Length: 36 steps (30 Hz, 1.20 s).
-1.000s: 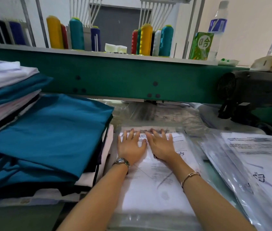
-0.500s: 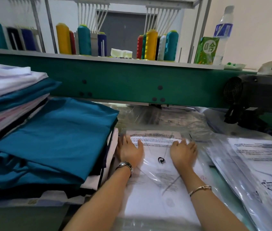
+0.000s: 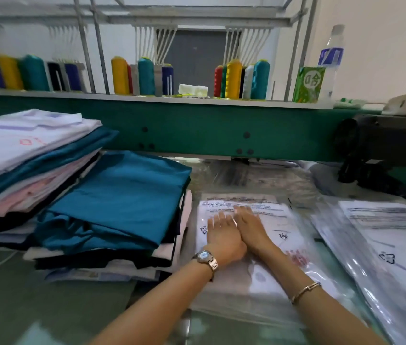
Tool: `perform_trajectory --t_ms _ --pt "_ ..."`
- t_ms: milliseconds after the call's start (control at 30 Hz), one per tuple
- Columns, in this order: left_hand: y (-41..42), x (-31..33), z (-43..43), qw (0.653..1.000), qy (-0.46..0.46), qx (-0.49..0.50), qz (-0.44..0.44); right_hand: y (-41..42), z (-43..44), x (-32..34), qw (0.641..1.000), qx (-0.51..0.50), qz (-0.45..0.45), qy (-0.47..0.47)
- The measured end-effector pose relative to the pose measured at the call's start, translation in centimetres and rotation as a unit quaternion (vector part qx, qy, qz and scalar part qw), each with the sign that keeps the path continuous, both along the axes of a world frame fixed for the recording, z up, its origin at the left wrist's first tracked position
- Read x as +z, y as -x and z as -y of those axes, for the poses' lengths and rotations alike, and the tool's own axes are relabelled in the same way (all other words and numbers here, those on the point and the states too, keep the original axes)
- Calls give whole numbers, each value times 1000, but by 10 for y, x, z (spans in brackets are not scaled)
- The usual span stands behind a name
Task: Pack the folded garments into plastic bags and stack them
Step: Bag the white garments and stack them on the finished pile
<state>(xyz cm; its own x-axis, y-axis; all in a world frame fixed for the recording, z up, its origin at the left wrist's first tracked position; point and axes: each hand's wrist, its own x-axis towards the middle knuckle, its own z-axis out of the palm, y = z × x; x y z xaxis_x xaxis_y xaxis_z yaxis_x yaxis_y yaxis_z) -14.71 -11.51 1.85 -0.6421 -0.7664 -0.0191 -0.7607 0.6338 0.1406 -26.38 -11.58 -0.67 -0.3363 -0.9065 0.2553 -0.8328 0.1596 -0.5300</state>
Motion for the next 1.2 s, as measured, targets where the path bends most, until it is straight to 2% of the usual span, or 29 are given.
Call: perform_trajectory --t_ms 133,200,367,467,667,800,900,1033,1100,1200 --pt "-32 -9 -27 998 -49 -31 -3 -30 -34 2 997 6 2 -77" --pt "-42 -20 -40 999 -25 -36 -5 -42 -51 3 994 12 -34 -100" --pt "-67 -38 -50 996 68 -36 -54 -47 -92 -6 990 -23 -47 -134" --pt "-83 -39 -49 996 77 -32 -43 -36 -115 -9 982 -31 -96 -161" --pt "-102 -42 -54 988 78 -35 -128 -10 -151 -7 971 -71 -117 -195" --pt "-97 -41 -63 983 112 -14 -144 -6 -172 2 961 -130 -159 -187" --pt "-83 -35 -83 961 176 -64 -205 -6 -188 17 945 -187 -170 -206" --pt "-57 -31 -119 886 248 -200 -338 -5 -212 40 906 -282 -260 -180" --pt "-41 -33 -135 865 265 -254 -342 -3 -226 46 889 -300 -289 -190" --pt "-17 -39 -153 850 273 -303 -335 1 -238 48 899 -287 -267 -197"
